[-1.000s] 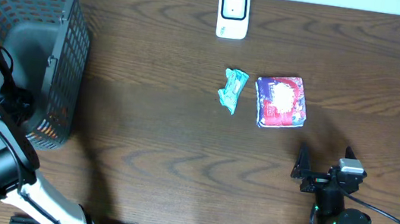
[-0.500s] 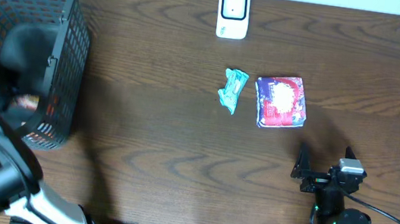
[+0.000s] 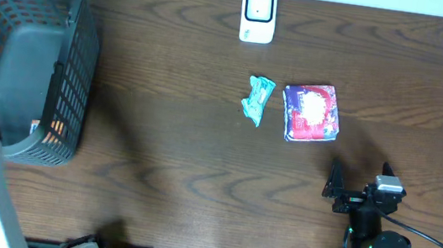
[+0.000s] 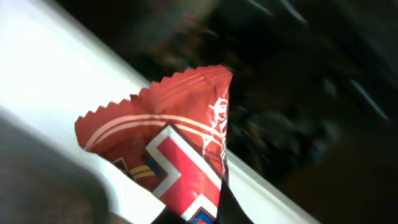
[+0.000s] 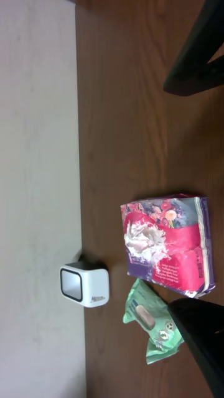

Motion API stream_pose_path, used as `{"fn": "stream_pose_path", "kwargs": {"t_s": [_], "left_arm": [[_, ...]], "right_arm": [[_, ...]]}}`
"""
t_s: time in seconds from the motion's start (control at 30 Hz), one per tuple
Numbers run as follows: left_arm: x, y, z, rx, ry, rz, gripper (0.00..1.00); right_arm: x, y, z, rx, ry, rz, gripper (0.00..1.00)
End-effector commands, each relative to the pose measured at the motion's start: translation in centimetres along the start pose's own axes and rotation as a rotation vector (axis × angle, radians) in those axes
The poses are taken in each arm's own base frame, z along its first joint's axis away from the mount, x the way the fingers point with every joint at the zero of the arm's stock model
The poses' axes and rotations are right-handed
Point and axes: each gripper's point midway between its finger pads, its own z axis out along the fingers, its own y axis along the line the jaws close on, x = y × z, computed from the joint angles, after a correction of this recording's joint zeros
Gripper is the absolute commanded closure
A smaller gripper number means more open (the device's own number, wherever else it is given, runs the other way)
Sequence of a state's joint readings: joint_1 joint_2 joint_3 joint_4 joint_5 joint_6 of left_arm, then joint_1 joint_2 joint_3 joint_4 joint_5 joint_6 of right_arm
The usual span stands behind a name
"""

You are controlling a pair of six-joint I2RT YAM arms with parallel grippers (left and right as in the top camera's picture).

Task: Scan the item barcode
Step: 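Carry the red snack bag out and drop it beside the tissue box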

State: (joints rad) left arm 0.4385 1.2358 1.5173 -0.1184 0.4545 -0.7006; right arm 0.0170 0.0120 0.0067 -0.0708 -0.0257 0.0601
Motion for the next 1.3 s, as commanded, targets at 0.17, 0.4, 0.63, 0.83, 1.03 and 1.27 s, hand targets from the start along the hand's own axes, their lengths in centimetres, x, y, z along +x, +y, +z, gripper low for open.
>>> {"fn": "stream_pose_path", "kwargs": {"t_s": [0.17, 0.4, 0.63, 0.83, 1.03, 1.27], "left_arm": [[15.3, -11.5, 0.2, 0.372, 0.388, 0.320, 0.93], [30.5, -11.3, 1.4, 0.358, 0.764, 0.349, 0.92], [43.6, -7.6, 2.0, 0.278, 1.064, 0.367, 0.92], [52.6, -4.9, 0.5, 0.238, 1.253, 0.390, 0.91], [56.6, -4.5, -0.8, 0.246, 1.323, 0.409, 0.91], [57.6, -5.0, -0.9, 0.268, 1.321, 0.414, 0.46]], "right_arm": [[0.0, -0.2, 0.0, 0.008, -0.001, 0.011, 0.01], [0.0, -0.2, 0.0, 0.008, -0.001, 0.011, 0.01], [0.0, -0.2, 0.0, 0.008, -0.001, 0.011, 0.01], [0.0, -0.2, 0.0, 0.008, -0.001, 0.011, 0.01], [0.0, -0.2, 0.0, 0.008, -0.001, 0.011, 0.01], [0.0, -0.2, 0.0, 0.008, -0.001, 0.011, 0.01]]}}
